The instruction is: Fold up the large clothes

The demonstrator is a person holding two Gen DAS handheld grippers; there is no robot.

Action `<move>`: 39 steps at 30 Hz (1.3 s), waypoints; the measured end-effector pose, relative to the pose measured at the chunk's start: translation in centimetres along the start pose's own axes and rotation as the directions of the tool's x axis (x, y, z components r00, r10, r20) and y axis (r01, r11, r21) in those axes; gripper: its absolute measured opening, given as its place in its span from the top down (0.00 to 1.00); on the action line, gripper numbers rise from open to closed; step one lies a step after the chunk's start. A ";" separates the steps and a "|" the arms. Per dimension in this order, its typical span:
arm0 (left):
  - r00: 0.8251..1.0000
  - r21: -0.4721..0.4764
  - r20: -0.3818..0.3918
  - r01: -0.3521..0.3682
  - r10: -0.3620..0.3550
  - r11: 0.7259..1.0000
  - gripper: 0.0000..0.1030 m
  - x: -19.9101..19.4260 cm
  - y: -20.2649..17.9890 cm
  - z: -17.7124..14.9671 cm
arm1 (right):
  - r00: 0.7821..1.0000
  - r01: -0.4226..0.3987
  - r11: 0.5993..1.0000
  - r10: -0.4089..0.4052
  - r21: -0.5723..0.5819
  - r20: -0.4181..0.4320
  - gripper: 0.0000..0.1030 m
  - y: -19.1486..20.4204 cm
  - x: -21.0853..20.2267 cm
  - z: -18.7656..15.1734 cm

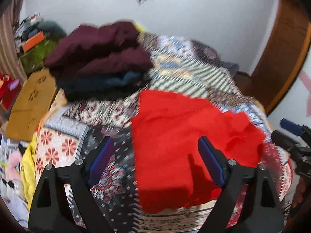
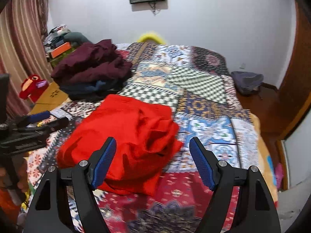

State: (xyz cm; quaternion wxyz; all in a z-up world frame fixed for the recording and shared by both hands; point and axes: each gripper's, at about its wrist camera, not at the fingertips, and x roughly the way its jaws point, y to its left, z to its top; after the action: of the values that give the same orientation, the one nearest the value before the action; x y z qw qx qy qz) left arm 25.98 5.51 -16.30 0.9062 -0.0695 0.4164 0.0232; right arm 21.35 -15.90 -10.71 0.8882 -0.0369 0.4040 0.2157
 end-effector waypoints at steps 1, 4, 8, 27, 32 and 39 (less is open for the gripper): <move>1.000 -0.004 -0.028 -0.002 0.002 1.000 0.15 0.8 0.3 -0.5 | 1.000 -0.012 1.000 0.012 0.003 -0.006 0.28 0.3 0.4 0.0; 0.994 -0.031 -0.105 0.014 -0.017 0.999 0.14 2.9 0.5 -2.7 | 0.998 -0.054 0.998 0.056 0.041 -0.038 0.28 0.4 1.8 -0.4; 0.994 -0.052 -0.098 0.033 -0.038 0.998 0.14 3.1 0.7 -4.4 | 0.993 -0.059 0.993 0.069 0.103 -0.097 0.28 -0.6 3.7 -1.3; 0.993 0.049 -0.101 0.072 -0.066 0.996 0.14 1.1 1.1 -5.2 | 0.982 0.034 0.998 -0.044 -0.054 -0.186 0.22 -2.6 2.5 -5.9; 0.998 0.064 -0.061 0.013 -0.009 0.998 0.14 0.1 2.2 -3.9 | 0.991 -0.012 1.000 0.008 -0.029 -0.133 0.22 -2.6 0.3 -3.3; 0.999 0.029 -0.041 0.006 -0.005 1.000 0.14 0.4 4.6 -1.1 | 0.966 -0.162 0.977 0.186 0.135 -0.182 0.22 -3.1 1.8 -1.1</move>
State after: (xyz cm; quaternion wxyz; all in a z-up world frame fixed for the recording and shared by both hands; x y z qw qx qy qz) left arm 24.97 9.85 -17.78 0.8985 -0.0577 0.4350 0.0132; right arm 22.96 -18.34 -13.11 0.8229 0.0310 0.5022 0.2639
